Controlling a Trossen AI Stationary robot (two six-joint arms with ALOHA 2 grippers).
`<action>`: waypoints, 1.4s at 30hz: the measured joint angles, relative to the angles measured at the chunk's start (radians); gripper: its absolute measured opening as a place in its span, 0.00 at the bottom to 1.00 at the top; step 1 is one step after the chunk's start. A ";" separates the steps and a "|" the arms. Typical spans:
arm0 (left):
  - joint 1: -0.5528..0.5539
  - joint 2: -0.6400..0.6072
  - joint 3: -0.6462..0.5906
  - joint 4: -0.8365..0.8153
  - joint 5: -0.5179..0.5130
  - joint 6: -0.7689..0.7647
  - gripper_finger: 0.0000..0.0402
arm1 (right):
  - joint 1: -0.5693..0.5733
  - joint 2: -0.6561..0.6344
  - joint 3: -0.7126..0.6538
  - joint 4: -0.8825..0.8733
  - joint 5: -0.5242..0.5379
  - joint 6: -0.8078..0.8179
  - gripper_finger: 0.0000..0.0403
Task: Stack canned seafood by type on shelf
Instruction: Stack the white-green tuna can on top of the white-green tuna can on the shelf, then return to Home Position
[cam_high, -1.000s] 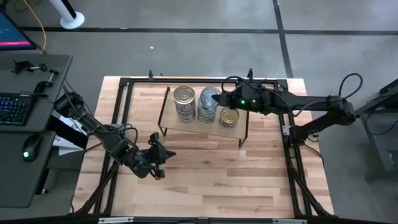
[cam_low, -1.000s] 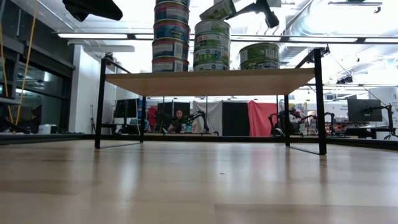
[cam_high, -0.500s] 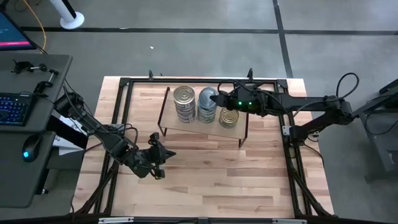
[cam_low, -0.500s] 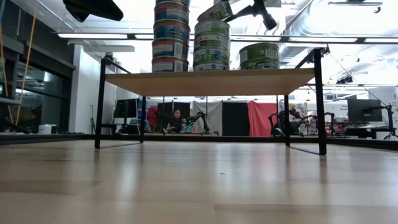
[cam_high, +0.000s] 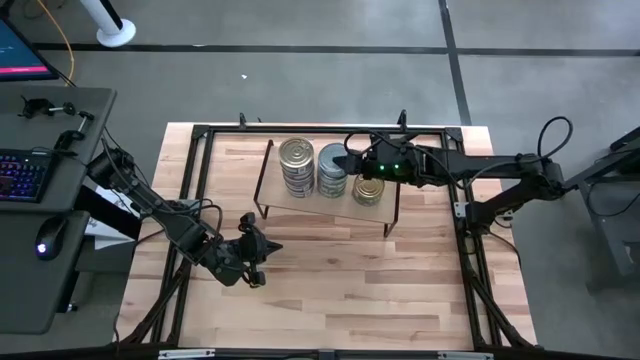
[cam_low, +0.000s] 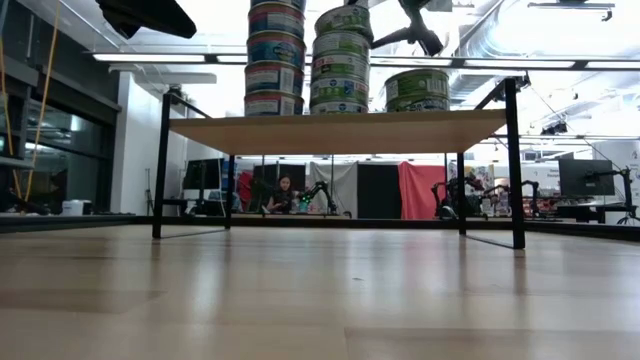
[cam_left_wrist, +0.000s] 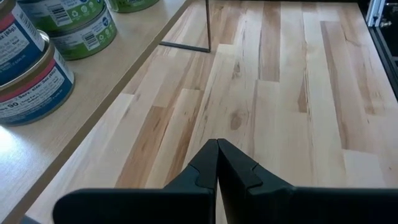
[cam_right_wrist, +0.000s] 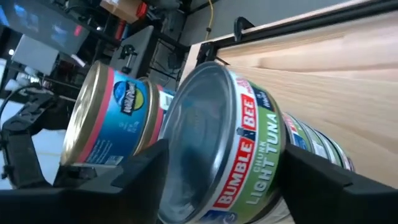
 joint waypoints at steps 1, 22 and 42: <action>0.000 0.000 0.000 -0.002 0.000 0.000 0.00 | 0.000 -0.001 0.000 0.002 0.000 -0.013 0.68; 0.000 0.000 0.000 -0.014 0.001 -0.024 0.00 | -0.002 -0.008 0.000 0.025 -0.079 -0.132 0.75; -0.001 0.000 0.000 -0.013 0.007 -0.043 0.00 | -0.007 -0.015 0.102 -0.166 -0.033 -0.204 0.75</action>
